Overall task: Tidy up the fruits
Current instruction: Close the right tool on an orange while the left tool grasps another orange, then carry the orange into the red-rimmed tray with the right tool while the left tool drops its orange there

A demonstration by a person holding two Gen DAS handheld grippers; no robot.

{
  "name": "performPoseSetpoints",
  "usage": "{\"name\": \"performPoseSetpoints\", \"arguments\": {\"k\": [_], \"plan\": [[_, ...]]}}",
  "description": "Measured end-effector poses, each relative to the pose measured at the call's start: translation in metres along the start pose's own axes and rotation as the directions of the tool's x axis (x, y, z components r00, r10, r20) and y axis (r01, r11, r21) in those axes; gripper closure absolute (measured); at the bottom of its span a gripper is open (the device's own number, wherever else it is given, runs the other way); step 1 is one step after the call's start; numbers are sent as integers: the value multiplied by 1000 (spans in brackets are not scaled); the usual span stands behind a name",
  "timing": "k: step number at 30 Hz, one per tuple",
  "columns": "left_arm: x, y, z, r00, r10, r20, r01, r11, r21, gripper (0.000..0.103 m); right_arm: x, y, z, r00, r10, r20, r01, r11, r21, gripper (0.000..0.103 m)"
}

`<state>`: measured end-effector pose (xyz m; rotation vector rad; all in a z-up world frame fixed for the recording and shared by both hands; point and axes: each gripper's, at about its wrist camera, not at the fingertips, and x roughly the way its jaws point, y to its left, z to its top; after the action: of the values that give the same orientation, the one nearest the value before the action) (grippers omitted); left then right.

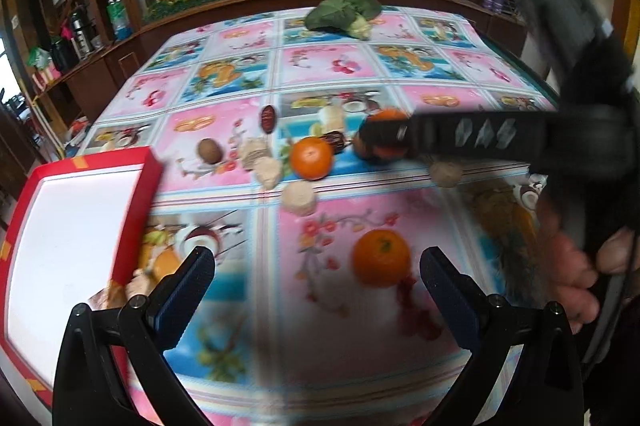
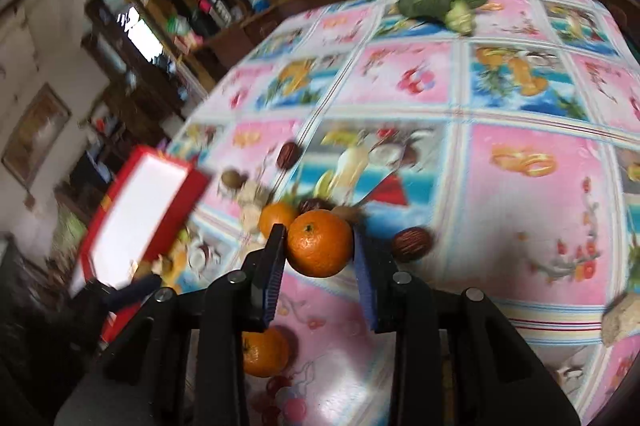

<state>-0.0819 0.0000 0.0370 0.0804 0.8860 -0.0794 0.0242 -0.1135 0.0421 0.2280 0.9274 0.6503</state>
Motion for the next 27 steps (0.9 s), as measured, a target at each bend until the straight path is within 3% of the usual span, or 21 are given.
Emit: {"name": "performPoseSetpoints", "arguments": {"k": [3,5,6,8,9,13,20,24,27], "plan": [[12,-7,5,1000,10,-5,-10,1000,12,4,-11,-11,4,998,-39,46,37,999,39,68],[20,-9,6,1000,-19,-25,19,1000,9,23,-13,-18,6,998,-42,56,38,997,72,68],[26,-11,5,998,-39,-52,40,999,3,26,-13,-18,6,998,-40,58,36,996,78,68],[33,-12,4,994,-78,-81,77,997,-11,43,-12,-18,7,997,-42,59,38,997,72,68],[32,-14,2,995,-76,-68,76,997,-4,43,-12,-18,7,997,-42,59,39,997,66,68],[27,-17,0,991,-122,-51,123,992,10,68,-11,-15,4,997,-45,66,41,998,49,68],[-2,0,-3,998,-55,20,54,998,6,68,-10,5,-4,994,-17,104,19,1000,-14,68],[-37,42,-6,995,57,86,-53,998,-44,68,-5,37,-12,994,5,108,0,999,-48,68],[-62,86,-11,978,172,122,-158,980,-117,68,5,74,-20,995,60,79,-53,995,-86,68]]}}
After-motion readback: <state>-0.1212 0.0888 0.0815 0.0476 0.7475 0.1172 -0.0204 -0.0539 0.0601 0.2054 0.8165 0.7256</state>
